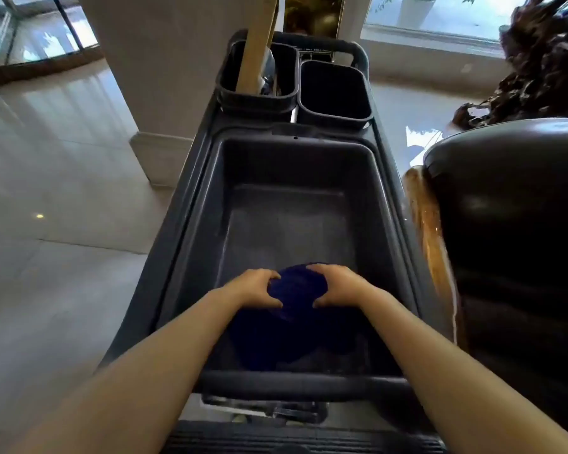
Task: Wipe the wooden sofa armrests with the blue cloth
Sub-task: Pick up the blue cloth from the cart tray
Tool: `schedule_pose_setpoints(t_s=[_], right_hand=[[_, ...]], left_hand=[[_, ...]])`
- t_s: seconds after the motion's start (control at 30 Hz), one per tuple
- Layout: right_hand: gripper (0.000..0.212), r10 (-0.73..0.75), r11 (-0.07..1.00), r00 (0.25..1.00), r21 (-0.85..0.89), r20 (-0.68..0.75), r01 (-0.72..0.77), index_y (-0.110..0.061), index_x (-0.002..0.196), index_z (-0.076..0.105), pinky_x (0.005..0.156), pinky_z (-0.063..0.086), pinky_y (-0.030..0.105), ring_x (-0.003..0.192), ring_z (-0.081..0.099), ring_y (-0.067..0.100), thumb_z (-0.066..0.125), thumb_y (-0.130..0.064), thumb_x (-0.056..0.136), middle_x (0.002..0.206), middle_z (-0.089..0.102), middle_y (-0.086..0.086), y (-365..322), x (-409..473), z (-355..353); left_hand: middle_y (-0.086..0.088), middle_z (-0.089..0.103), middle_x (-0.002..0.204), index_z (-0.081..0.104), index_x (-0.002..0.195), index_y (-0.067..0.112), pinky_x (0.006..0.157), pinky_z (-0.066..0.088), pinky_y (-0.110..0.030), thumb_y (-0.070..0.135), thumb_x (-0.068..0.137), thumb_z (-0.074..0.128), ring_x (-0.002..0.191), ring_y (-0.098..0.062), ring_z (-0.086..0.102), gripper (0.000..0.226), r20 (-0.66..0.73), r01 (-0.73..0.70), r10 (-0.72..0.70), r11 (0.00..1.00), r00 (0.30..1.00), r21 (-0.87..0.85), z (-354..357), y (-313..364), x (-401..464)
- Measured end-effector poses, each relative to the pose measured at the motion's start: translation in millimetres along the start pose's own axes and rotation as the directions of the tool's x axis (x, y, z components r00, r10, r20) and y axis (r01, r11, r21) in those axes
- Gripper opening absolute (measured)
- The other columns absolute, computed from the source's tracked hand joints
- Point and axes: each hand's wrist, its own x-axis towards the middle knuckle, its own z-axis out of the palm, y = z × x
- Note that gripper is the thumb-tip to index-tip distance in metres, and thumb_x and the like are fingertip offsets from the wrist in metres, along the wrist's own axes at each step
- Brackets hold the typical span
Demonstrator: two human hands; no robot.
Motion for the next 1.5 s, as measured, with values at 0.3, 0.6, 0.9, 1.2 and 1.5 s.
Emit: schedule_pose_setpoints(t_s=[0.3, 0.6, 0.9, 1.2, 1.5], right_hand=[[0.061, 0.021, 0.962, 0.996, -0.27, -0.09, -0.045, -0.022, 0.134, 0.04, 0.09, 0.047, 0.044, 0.124, 0.033, 0.032, 0.066, -0.019, 0.079, 0.136, 0.037, 0.007, 1, 5, 52], [0.031, 0.046, 0.954, 0.99, 0.299, -0.135, -0.004, -0.011, 0.099, 0.071, 0.076, 0.042, 0.02, 0.084, 0.059, 0.011, 0.076, -0.009, 0.069, 0.1, 0.071, 0.01, 18, 5, 22], [0.02, -0.033, 0.943, 0.95, 0.305, -0.309, 0.131, -0.015, 0.087, 0.072, 0.059, 0.044, 0.008, 0.065, 0.058, 0.002, 0.075, -0.008, 0.068, 0.074, 0.066, -0.008, -5, -29, -57], [0.019, -0.057, 0.966, 0.875, 0.194, -0.481, 0.17, -0.03, 0.078, 0.068, 0.054, 0.045, 0.007, 0.063, 0.06, -0.002, 0.07, -0.012, 0.072, 0.066, 0.062, -0.019, -2, -117, -134], [0.017, -0.109, 0.958, 0.811, 0.157, -0.575, 0.24, -0.022, 0.09, 0.068, 0.064, 0.048, 0.013, 0.076, 0.063, 0.003, 0.068, -0.011, 0.077, 0.078, 0.065, -0.012, 68, -199, -197]], left_hand=[[-0.008, 0.053, 0.119, 0.059, 0.11, 0.01, 0.088, 0.048, -0.038, 0.006, 0.08, 0.06, 0.107, -0.027, 0.052, 0.031, -0.124, -0.002, 0.022, 0.986, 0.992, 0.165, 37, -9, 6], [-0.006, 0.069, 0.092, 0.068, 0.098, 0.009, 0.084, 0.049, -0.025, -0.001, 0.073, 0.068, 0.083, -0.013, 0.062, 0.027, -0.072, 0.079, -0.097, 0.973, 0.993, -0.219, 3, -23, 7], [-0.001, 0.067, 0.08, 0.068, 0.104, 0.01, 0.07, 0.057, -0.032, -0.004, 0.071, 0.067, 0.07, -0.012, 0.062, 0.035, -0.131, -0.066, 0.031, 0.958, 0.991, -0.278, -65, 16, -22], [-0.01, 0.073, 0.083, 0.074, 0.088, 0.011, 0.064, 0.056, -0.019, -0.007, 0.072, 0.06, 0.074, -0.015, 0.066, 0.028, -0.139, -0.293, 0.267, 0.929, 0.954, -0.227, -105, 103, -53], [-0.001, 0.069, 0.073, 0.072, 0.096, 0.004, 0.059, 0.051, -0.012, -0.009, 0.074, 0.058, 0.06, -0.003, 0.062, 0.029, -0.208, -0.39, 0.365, 0.916, 0.907, -0.096, -103, 232, -65]])
